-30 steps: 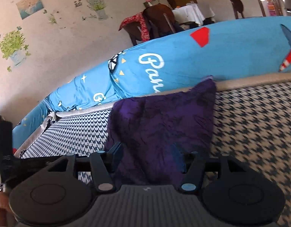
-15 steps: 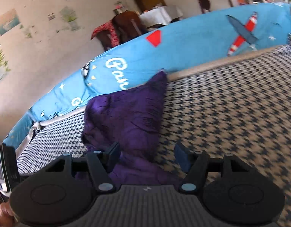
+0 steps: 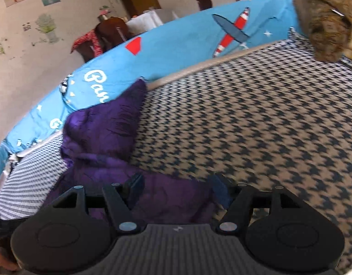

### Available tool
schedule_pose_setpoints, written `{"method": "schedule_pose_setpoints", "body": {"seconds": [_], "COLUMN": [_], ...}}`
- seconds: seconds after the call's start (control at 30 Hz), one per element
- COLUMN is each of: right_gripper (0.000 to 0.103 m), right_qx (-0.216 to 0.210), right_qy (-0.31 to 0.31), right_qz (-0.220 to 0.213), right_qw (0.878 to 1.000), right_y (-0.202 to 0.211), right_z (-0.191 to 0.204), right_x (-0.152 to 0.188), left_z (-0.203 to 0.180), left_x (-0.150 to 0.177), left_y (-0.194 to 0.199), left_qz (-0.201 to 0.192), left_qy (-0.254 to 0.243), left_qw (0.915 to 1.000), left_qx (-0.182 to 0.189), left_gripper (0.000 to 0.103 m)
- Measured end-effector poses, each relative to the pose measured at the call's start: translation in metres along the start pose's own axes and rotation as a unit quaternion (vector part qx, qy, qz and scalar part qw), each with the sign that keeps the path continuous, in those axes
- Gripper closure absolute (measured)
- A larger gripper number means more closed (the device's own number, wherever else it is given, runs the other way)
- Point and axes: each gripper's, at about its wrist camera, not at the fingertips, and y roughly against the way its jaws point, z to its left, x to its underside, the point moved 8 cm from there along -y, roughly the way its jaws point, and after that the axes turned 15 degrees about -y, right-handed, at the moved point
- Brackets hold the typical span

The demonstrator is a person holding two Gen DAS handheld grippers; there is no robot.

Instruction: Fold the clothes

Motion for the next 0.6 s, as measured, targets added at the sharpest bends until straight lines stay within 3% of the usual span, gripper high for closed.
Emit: {"method": "schedule_pose_setpoints", "body": {"seconds": [0.13, 0.6], "right_gripper": [0.037, 0.030], "right_qx": [0.024, 0.014], "right_qy": [-0.005, 0.022], "right_qz": [-0.002, 0.005], "right_qw": [1.000, 1.000], "right_y": [0.004, -0.001], "right_z": [-0.014, -0.010], "right_x": [0.009, 0.032], "left_z": [-0.001, -0.002], "left_x": [0.011, 0.031], "left_y": [0.010, 0.030], "left_qz": [0.001, 0.003], "left_qy": [0.004, 0.002], "left_qw": [1.0000, 1.0000], "left_qx": [0.007, 0.007], "left_gripper": [0.000, 0.000]}}
